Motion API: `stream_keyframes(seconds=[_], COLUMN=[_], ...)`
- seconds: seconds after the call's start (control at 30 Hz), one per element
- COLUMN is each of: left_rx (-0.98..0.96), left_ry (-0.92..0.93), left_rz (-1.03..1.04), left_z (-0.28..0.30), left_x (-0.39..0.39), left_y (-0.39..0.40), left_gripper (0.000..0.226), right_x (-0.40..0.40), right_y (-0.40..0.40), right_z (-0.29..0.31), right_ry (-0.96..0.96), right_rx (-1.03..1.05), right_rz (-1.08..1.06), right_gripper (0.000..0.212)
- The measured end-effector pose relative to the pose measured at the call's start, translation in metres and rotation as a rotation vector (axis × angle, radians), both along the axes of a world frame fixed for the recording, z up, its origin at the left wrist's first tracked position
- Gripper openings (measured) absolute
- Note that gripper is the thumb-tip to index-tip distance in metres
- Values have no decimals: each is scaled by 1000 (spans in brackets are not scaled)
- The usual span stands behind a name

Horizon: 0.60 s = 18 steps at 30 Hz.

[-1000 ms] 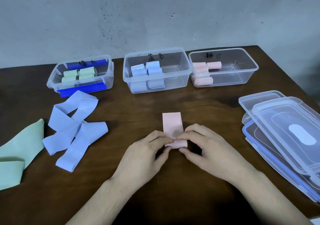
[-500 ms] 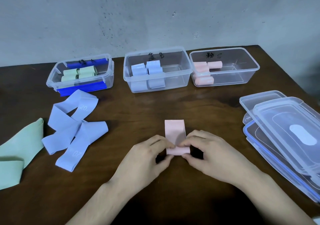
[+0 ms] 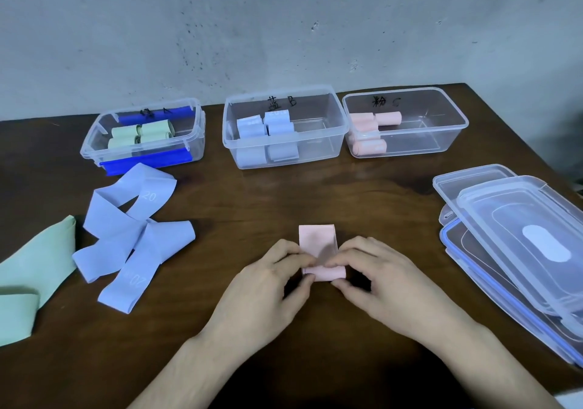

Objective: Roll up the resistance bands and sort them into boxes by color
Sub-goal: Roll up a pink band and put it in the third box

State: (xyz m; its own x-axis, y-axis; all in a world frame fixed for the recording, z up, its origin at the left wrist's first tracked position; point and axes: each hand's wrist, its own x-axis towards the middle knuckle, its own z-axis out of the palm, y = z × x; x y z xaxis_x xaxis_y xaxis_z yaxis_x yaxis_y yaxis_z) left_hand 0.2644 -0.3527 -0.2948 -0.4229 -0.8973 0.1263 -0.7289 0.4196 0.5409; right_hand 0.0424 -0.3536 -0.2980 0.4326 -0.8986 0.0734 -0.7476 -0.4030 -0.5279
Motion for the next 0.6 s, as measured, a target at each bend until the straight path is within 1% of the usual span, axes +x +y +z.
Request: stream_keyframes(seconds=[0.1,0.27,0.37,0.53,0.6], left_rx=[-21,-51,-45,-41,-46], left_ry=[32,12,5,-4,15], left_rz=[-8,-13,-6,2,2], left_z=[2,-3,-3,-3,-2], left_x=[0,0,0,0,-1], left_y=[1,-7,-13,-16,-17], left_gripper=[24,22,27,30,29], right_x=[0,0,0,3,2], right_y=[-4,-10,-12,-19,-23], right_z=[0,1,4,5,6], right_ry=[-32,34,28,34,31], right_rx=[14,-2,-20,-36,-34], right_rz=[-5,9,12,4,-4], right_gripper=[26,32,35,23,21])
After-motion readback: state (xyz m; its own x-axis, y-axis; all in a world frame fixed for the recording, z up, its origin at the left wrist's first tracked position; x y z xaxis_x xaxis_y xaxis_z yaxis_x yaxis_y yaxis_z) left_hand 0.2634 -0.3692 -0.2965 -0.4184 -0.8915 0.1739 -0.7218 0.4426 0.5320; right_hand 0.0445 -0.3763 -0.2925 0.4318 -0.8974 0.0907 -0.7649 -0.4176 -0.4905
